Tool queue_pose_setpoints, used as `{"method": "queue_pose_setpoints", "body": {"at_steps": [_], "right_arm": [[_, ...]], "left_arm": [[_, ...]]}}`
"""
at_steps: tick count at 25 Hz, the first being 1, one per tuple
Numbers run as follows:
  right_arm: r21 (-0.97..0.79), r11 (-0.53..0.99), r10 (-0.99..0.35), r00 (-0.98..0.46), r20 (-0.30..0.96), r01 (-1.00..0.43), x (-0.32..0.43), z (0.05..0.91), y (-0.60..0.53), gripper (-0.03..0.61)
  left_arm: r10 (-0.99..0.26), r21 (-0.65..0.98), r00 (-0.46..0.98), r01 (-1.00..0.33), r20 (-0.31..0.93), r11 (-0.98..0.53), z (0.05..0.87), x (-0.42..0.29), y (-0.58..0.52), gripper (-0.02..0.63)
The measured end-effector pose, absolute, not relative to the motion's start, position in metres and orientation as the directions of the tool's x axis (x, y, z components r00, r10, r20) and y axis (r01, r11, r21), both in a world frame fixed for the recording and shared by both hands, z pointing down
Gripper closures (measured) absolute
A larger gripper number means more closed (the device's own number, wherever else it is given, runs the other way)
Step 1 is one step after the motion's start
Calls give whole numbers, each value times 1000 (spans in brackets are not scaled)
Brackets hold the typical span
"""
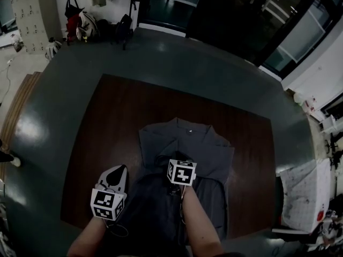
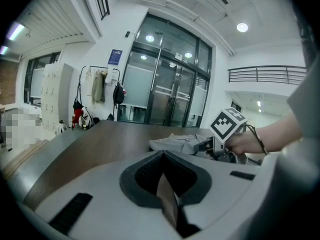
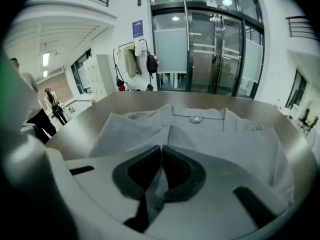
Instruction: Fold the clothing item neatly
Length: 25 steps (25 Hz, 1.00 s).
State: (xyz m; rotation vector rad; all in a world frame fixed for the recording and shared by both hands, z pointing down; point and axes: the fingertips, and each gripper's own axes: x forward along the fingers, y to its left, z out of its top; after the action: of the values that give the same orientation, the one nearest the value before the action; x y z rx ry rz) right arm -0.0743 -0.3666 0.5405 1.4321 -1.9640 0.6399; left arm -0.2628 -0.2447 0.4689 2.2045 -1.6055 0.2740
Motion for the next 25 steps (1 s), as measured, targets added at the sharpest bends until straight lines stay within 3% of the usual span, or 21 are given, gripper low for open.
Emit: {"method": "queue_pose_setpoints", "body": {"at_steps": [6, 13, 15, 23, 25], "right_arm": [[-32, 428, -730, -366, 577, -903, -120, 521, -383, 575], [-60, 623, -637, -550, 539, -780, -178, 507, -375, 486], [-72, 668, -608, -600, 520, -740, -190, 501, -365, 486], [-110, 604, -701, -592, 397, -789, -170, 464, -341, 489], [-104, 554, -756, -551, 352, -826, -153, 447, -337, 545]], "left_arm": [[-866, 201, 321, -944, 383, -261, 472, -269, -247, 606], [-864, 203, 311, -947, 396, -248, 474, -276, -248, 606], [-864, 203, 313, -947, 395, -250, 473, -275, -247, 606], [-873, 201, 331, -941, 359, -274, 459, -270, -238, 606], [-877, 196, 336, -939, 343, -283, 452, -271, -236, 606]]}}
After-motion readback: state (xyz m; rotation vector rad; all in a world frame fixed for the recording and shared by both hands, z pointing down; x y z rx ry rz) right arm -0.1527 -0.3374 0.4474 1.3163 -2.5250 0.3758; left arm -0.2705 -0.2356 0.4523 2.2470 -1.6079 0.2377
